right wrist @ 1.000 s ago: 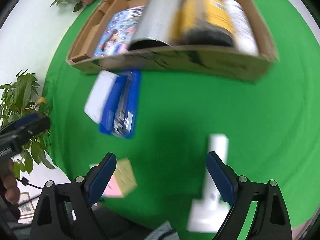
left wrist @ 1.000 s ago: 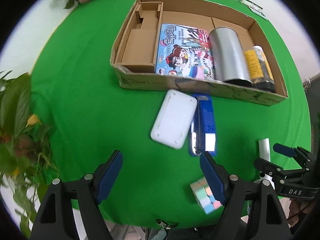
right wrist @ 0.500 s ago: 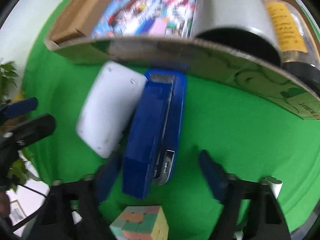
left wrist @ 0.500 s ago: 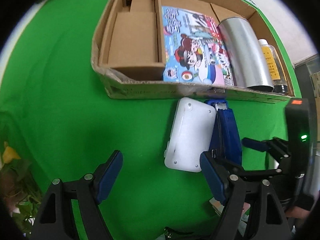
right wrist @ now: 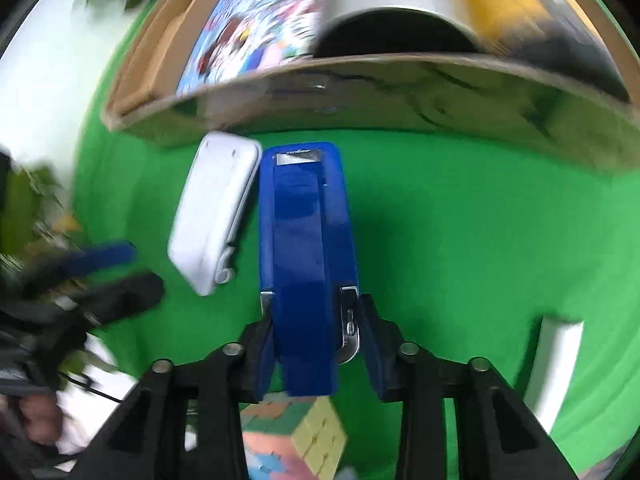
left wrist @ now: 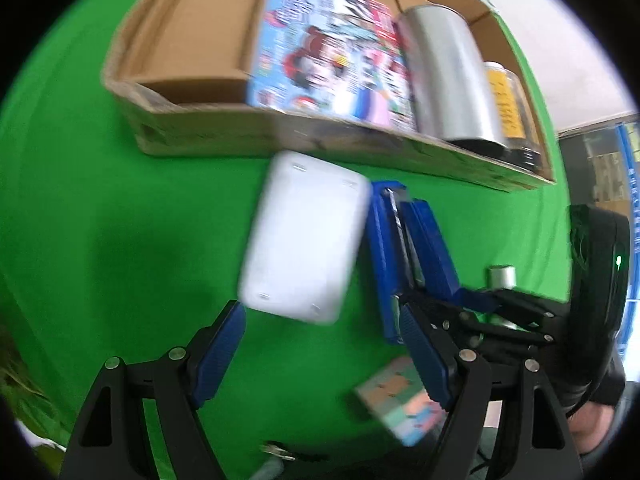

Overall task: Organize rigid objects
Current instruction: 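Lift the blue stapler and stand it in the box beside the game box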

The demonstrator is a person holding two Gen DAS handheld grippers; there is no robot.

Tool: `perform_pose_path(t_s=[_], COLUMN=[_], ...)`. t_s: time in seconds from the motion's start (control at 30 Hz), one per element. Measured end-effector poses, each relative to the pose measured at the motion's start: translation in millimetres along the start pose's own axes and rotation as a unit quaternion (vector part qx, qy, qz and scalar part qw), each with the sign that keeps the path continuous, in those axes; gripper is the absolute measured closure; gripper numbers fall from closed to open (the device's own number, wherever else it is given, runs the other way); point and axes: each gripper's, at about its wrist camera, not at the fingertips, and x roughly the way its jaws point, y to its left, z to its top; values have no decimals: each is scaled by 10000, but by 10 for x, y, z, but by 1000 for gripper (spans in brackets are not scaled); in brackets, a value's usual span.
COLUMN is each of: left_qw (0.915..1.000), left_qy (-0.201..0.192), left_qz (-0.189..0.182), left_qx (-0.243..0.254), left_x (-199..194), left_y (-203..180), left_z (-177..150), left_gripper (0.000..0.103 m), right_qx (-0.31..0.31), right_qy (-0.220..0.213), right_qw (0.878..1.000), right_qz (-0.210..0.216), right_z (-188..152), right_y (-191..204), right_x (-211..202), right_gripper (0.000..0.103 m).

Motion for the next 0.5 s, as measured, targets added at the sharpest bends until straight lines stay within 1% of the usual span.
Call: perform_pose_path(t_s=[0.07, 0.1, 0.13, 0.23, 0.43, 0.47, 0.5], left_qw=[9981, 9955, 9940, 9920, 9918, 9914, 9905], left_qy=[26, 91, 155, 302, 643, 689, 738], left_qz=[-568, -874, -1005, -1110, -1041, -1038, -1072], left_qx=[-244, -356, -409, -519, -355, -391, -440], left_x=[55, 128, 201, 440, 904, 986, 1037], left_y=[-84, -139, -176, -309, -692, -735, -744], left_z=[-38, -52, -75, -82, -24, -18, -20], left_gripper=[24, 24, 24, 24, 24, 25, 30], right_qx=[211, 258, 314, 406, 413, 438, 455], right_qy=[21, 1, -13, -8, 41, 43, 33], right_qw=[9996, 9994, 9991, 9980, 9960, 9952, 9948], right_qz=[165, 216, 291, 482, 795, 869, 906], right_z=[-16, -26, -39, -79, -191, -206, -224], right_y=[-145, -185, -235, -375, -602, -628, -642], right_x=[-96, -127, -163, -272, -409, -439, -453], right_gripper=[80, 80, 80, 80, 80, 80, 80])
